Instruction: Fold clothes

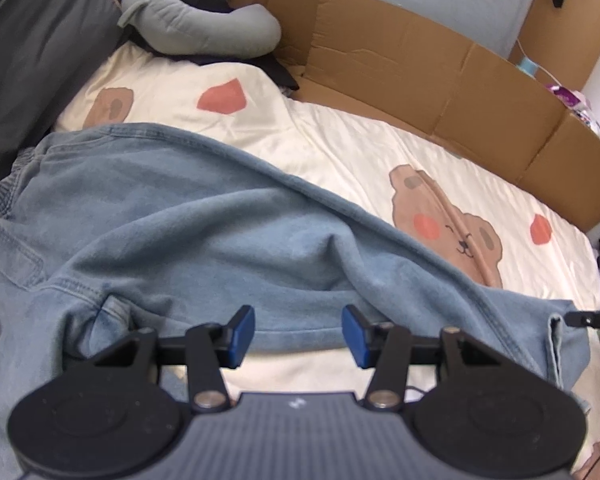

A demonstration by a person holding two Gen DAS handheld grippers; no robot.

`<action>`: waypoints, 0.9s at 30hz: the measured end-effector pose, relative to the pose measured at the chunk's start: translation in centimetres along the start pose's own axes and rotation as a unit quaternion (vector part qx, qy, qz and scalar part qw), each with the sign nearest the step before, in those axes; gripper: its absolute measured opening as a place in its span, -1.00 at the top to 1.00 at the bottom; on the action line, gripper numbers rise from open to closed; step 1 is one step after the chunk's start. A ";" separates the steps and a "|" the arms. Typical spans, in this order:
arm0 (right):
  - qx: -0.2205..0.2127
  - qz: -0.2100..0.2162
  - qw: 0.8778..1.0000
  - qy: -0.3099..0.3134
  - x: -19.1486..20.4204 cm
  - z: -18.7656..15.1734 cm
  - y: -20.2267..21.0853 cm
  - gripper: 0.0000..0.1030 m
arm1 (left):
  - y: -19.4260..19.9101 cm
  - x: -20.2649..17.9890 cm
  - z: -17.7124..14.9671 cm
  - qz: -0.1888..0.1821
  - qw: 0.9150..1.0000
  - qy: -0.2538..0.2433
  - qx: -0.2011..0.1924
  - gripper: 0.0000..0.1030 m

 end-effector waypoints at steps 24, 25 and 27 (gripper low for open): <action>-0.008 -0.015 1.000 -0.004 -2.8 0.5 3.4 0.07 | 0.1 1.0 -0.9 0.003 1.000 -0.003 0.009 0.00; -0.007 -0.016 1.000 0.007 -2.5 0.3 3.8 0.07 | 0.1 1.1 -1.0 0.004 1.000 -0.002 0.009 0.00; -0.003 -0.017 0.999 0.030 -1.9 -0.3 4.5 0.07 | 0.1 1.2 -1.1 0.003 1.000 0.000 0.010 0.00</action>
Point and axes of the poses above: each gripper's, at about its wrist camera, not at the fingertips, and y roughly against the way its jaws point, x to its left, z to its top, the point moved 5 cm from there along -y, roughly the way its jaws point, and after that the axes turned 10 degrees about -y, right-handed, at the moved point
